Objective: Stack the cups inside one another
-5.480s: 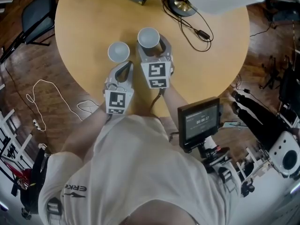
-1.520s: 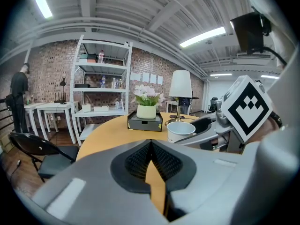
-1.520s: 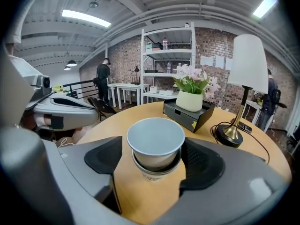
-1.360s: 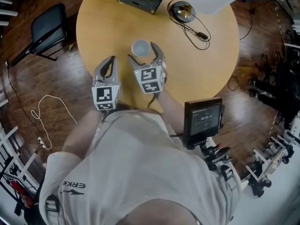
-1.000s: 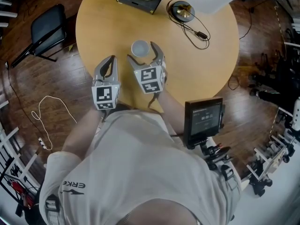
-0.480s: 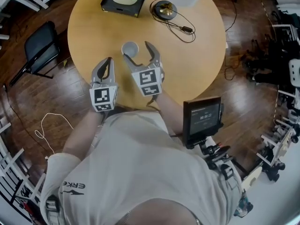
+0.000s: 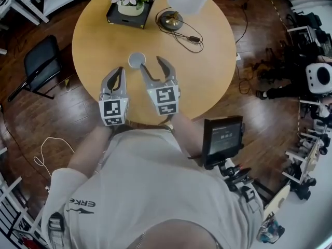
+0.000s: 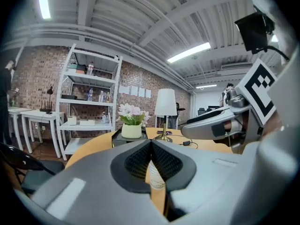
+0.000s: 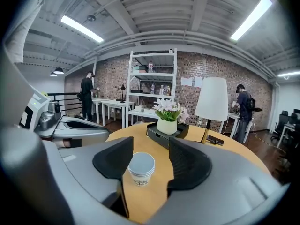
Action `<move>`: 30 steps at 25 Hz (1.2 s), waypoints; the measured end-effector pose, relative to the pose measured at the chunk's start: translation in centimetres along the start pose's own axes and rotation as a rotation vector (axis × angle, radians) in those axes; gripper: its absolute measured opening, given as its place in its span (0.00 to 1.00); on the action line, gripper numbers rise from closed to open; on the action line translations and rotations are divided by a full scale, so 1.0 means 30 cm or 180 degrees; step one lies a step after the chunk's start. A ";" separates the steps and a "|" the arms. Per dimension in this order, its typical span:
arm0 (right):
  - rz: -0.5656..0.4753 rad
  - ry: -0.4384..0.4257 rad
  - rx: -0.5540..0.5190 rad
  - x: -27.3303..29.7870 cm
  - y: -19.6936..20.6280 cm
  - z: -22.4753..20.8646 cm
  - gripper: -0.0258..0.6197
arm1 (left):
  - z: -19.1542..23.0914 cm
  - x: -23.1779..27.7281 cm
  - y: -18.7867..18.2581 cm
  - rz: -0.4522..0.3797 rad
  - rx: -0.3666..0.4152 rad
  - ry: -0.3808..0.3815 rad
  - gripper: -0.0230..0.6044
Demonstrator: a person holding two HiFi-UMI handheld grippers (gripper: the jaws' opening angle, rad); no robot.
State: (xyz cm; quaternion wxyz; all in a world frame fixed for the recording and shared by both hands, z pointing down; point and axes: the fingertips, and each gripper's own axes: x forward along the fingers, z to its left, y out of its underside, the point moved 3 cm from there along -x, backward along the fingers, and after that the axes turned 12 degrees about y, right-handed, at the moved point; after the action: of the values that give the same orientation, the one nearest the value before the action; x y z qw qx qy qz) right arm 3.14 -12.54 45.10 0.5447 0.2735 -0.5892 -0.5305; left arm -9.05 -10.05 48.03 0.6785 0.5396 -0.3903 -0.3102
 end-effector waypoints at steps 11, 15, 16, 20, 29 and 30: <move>-0.0354 -0.0116 0.0242 -0.228 -0.041 -0.043 0.25 | -0.177 -0.121 -0.125 -0.0310 0.0323 -0.0164 0.04; -0.0463 -0.0155 0.0320 -0.354 -0.029 -0.080 0.20 | -0.288 -0.194 -0.169 -0.0383 0.0451 -0.0230 0.04; -0.0495 -0.0165 0.0345 -0.387 -0.031 -0.085 0.19 | -0.313 -0.216 -0.175 -0.0390 0.0492 -0.0252 0.04; -0.0541 -0.0185 0.0419 -0.497 -0.013 -0.110 0.16 | -0.393 -0.298 -0.170 -0.0393 0.0512 -0.0357 0.04; -0.0535 -0.0150 0.0526 -0.674 0.034 -0.157 0.11 | -0.494 -0.418 -0.146 -0.0307 0.0395 -0.0323 0.04; -0.0535 -0.0123 0.0532 -0.689 0.034 -0.160 0.10 | -0.500 -0.424 -0.149 -0.0321 0.0391 -0.0301 0.04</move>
State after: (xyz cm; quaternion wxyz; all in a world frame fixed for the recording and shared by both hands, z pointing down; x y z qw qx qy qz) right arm 13.18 4.79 38.02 0.4621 0.3561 -0.6167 -0.5286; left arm -2.48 7.00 39.49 0.6085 0.5838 -0.4126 -0.3445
